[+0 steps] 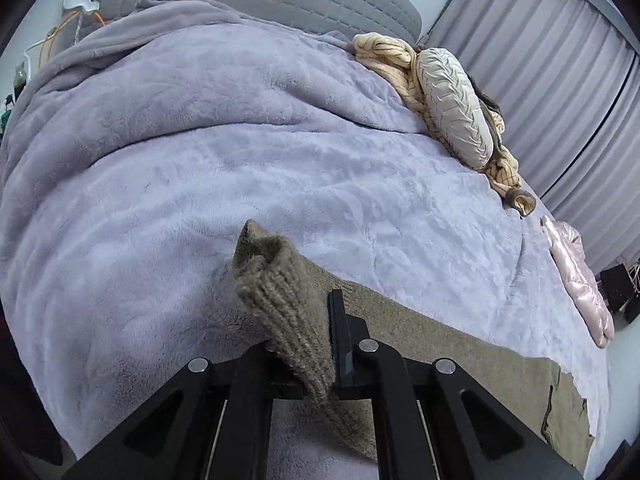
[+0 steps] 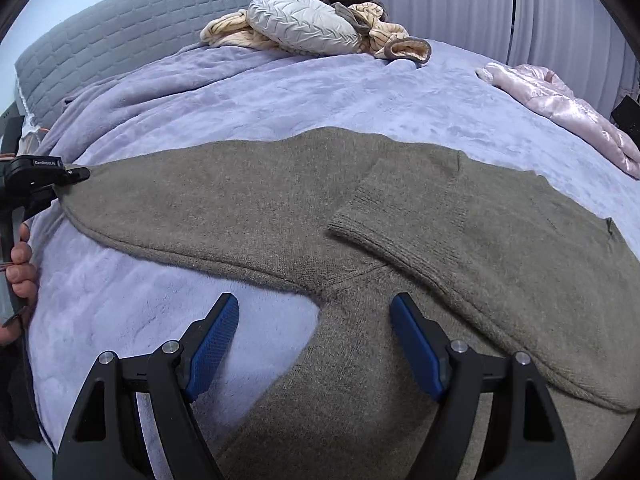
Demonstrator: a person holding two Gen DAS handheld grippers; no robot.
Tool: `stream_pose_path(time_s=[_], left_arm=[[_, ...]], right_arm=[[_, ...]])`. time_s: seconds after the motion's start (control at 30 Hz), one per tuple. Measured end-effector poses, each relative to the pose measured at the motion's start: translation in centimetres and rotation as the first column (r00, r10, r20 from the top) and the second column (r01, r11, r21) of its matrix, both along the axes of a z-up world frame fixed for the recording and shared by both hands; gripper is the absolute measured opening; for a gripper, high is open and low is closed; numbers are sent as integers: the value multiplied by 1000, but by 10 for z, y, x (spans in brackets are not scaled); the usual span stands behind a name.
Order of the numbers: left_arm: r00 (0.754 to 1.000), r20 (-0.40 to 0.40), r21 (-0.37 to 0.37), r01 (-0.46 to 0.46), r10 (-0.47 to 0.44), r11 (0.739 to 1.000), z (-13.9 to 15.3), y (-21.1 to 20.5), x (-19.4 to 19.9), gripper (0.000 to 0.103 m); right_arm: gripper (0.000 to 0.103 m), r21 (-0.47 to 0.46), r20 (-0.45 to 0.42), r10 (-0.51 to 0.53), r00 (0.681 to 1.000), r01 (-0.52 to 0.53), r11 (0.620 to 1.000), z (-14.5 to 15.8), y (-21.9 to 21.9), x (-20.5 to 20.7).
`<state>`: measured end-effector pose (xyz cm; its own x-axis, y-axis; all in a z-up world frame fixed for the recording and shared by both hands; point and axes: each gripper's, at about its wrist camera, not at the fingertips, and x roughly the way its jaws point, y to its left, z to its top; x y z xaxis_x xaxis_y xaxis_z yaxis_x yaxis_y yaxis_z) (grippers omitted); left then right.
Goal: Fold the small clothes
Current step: 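Lift the sleeve with the left tool and carry it across the body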
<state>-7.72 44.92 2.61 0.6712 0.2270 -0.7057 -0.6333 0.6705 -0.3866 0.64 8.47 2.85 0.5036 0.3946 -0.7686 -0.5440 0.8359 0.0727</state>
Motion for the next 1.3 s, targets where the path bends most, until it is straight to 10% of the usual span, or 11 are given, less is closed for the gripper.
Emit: stream_pose_path(time_s=[0.67, 1.3], left_arm=[[977, 0, 228, 206, -212, 952, 117, -132, 49, 8], [903, -62, 280, 425, -426, 861, 152, -290, 96, 8]], right_arm=[[82, 146, -37, -144, 989, 147, 978, 9, -65, 20], [82, 197, -47, -267, 963, 271, 942, 12, -158, 20]])
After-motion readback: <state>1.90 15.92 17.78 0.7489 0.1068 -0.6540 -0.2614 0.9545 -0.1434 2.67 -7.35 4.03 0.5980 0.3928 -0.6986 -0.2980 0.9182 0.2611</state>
